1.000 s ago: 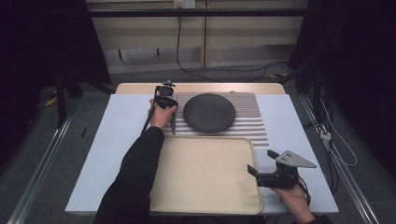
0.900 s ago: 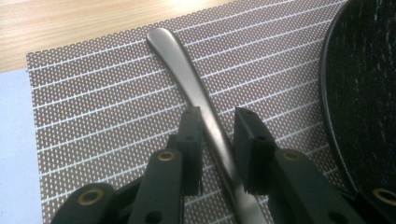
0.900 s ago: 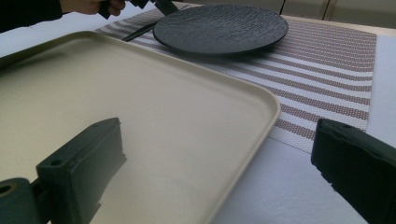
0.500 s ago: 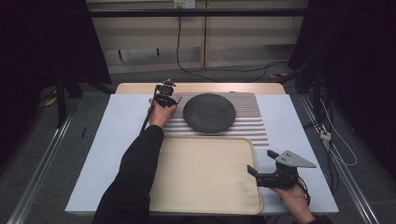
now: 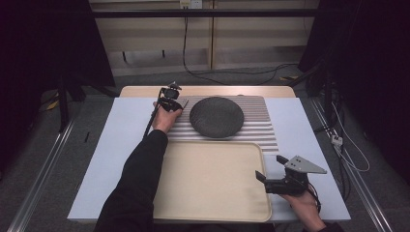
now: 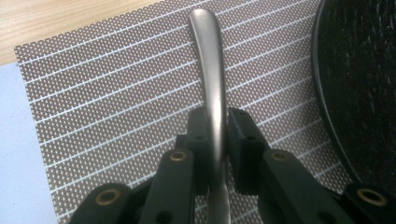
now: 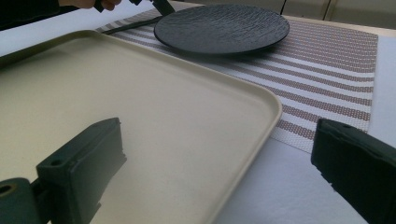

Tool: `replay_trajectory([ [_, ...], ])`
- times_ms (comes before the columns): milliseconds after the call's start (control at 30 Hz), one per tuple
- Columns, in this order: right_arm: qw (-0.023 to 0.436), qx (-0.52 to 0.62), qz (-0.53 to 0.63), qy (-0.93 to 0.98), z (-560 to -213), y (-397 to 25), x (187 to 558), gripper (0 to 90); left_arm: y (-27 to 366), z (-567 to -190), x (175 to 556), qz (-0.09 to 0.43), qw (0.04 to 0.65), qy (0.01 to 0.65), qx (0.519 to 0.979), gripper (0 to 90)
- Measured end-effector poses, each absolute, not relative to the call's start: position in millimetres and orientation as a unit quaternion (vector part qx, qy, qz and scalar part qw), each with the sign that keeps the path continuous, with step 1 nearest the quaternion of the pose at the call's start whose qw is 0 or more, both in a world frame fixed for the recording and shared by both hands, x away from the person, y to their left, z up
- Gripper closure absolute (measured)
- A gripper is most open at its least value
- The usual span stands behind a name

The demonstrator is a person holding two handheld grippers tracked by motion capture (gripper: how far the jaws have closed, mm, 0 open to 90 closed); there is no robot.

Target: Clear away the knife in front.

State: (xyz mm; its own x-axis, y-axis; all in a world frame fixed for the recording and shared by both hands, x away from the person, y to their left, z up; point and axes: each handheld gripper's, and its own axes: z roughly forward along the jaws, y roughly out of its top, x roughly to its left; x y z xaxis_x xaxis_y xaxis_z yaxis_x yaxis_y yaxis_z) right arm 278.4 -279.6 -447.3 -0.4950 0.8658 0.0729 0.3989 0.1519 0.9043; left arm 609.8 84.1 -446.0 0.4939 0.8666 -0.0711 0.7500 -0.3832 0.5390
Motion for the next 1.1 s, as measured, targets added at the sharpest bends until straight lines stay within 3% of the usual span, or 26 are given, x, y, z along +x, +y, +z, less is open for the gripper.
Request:
replay_trajectory([
  [1100,0.249,0.440,0.479,0.718,-446,-281,271,2.4,104,-402,571,0.115,0.299,0.449,0.834,80.2],
])
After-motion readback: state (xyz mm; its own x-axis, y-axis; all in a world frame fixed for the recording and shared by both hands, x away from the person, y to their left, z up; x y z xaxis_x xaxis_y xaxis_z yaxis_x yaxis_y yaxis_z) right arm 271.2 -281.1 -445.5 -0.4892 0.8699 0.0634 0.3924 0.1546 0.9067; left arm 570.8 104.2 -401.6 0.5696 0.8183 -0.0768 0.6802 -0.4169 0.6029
